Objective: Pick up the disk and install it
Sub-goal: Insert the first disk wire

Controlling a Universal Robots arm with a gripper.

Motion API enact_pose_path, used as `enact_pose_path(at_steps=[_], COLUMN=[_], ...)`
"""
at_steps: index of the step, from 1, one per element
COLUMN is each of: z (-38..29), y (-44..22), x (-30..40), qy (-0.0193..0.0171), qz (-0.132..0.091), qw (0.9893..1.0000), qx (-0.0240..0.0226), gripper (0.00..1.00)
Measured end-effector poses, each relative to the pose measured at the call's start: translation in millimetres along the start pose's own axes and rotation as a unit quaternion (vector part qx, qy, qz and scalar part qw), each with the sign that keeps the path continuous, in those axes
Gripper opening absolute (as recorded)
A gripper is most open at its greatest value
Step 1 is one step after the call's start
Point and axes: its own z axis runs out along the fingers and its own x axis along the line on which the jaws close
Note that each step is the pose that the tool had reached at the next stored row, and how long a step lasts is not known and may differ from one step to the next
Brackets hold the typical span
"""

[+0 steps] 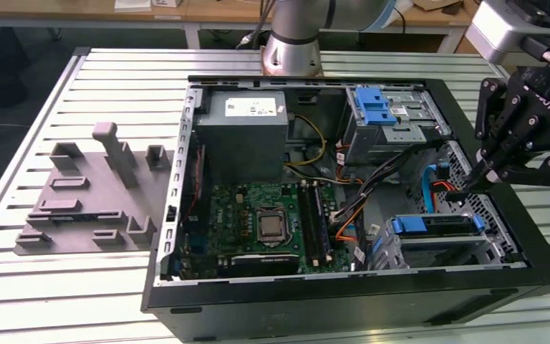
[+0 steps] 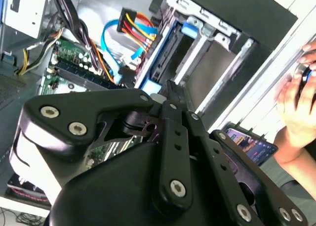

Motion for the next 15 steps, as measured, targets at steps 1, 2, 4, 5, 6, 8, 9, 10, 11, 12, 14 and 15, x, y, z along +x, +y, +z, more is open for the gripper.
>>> enact_pose_path(at_steps=[1,2,4,5,6,8,9,10,11,12,14,15], z=[1.5,3.3,5.9,6.8,7.5,7.7,7.7,7.8,7.8,7.9,8.9,9.9], y=[-1.6,-2.7,-2.9,-2.8,-2.9,-2.9,-2.9,-2.9,-2.9,-2.9,-2.9,-2.9], x=[-1.3,-2.8,-4.9,-5.5,-5.7,-5.8,-5.8,-5.8,-5.8,-5.8,-6.0,-6.1], qy=[-0.0001,-0.0002,-0.0003,-0.0003,-0.0003,-0.0002,-0.0002,-0.0003,-0.0002,-0.0002,-0.0002,-0.0002], qz=[0.000,0.000,0.000,0.000,0.000,0.000,0.000,0.000,0.000,0.000,0.000,0.000], qw=[1.0000,1.0000,1.0000,1.0000,1.0000,1.0000,1.0000,1.0000,1.0000,1.0000,1.0000,1.0000], qx=[0.0000,0.0000,0.0000,0.0000,0.0000,0.0000,0.0000,0.0000,0.0000,0.0000,0.0000,0.0000], gripper=[0.11,0.11,0.11,0.11,0.11,0.11,0.11,0.11,0.11,0.11,0.11,0.11])
